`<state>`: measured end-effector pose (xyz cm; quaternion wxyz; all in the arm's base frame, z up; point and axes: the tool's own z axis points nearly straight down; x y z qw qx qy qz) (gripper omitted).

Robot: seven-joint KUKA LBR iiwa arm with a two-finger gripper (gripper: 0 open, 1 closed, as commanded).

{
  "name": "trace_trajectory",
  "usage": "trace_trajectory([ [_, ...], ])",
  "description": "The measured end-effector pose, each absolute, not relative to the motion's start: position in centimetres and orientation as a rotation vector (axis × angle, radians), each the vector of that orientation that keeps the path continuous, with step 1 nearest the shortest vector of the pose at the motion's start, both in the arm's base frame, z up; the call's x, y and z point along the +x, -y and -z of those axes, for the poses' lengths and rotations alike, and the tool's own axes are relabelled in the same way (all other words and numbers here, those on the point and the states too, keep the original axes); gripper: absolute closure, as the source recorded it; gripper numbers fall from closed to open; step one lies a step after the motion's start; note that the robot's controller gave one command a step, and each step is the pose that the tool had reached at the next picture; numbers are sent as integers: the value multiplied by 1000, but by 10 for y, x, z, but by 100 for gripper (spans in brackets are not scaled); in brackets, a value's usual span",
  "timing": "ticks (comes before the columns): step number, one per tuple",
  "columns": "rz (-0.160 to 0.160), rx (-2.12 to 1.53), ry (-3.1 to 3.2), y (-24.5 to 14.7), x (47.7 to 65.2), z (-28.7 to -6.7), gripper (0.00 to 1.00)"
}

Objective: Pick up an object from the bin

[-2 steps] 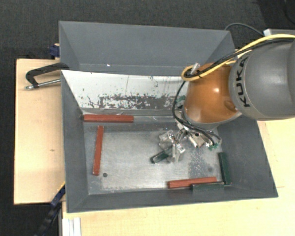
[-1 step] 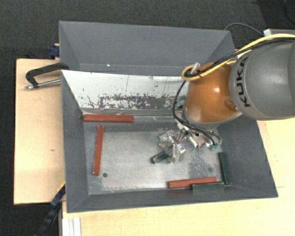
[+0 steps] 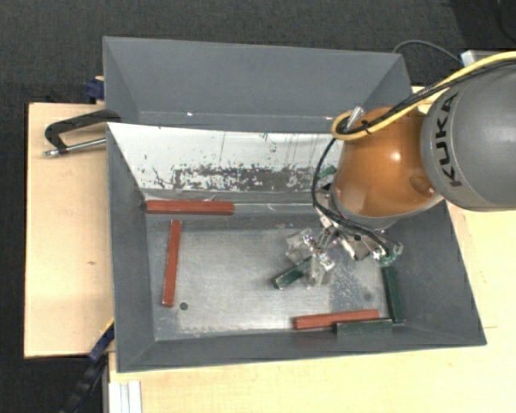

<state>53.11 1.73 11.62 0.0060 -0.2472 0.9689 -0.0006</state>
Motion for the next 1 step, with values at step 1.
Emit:
trace_trajectory([
  [1, -1, -724, -3047, -55, 572, -245, 100],
])
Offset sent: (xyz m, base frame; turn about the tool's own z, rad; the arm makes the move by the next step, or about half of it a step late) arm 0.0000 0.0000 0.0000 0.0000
